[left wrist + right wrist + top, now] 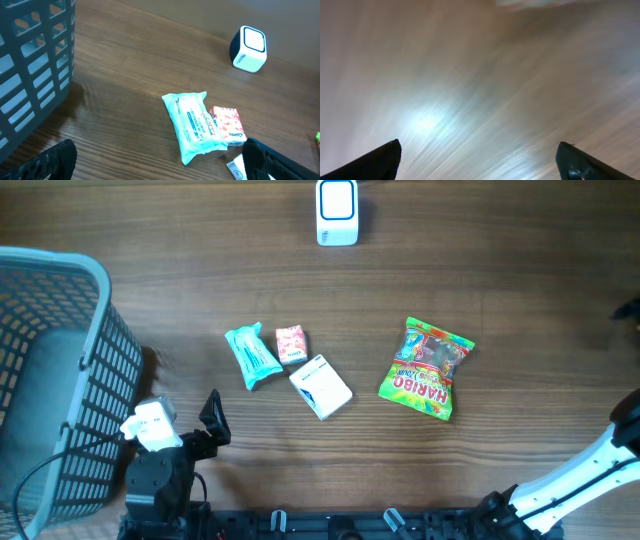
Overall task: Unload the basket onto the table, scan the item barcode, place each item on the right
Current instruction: 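Lower the right gripper onto the Haribo bag and grasp it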
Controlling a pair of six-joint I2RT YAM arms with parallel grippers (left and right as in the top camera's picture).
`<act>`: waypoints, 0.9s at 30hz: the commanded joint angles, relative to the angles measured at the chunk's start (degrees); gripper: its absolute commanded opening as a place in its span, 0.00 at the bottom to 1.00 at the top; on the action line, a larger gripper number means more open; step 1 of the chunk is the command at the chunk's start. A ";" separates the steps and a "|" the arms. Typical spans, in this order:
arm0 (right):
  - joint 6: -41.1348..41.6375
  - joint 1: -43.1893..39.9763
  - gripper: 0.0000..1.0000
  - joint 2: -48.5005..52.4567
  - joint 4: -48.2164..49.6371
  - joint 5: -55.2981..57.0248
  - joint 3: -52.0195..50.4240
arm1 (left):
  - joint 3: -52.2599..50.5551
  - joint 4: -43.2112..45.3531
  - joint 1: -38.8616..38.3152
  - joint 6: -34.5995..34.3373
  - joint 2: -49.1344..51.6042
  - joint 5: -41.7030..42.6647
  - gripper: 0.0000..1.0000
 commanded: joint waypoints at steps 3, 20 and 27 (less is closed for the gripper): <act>-6.78 11.54 0.99 -0.39 -10.64 -17.44 0.31 | -0.37 0.20 -0.24 -0.48 -0.42 0.48 1.00; 21.94 56.39 1.00 -1.14 -18.43 18.78 -7.85 | -0.37 0.20 -0.24 -0.48 -0.42 0.48 1.00; 21.90 56.33 0.34 -1.14 -3.80 16.83 -24.68 | -0.37 0.20 -0.24 -0.48 -0.42 0.48 1.00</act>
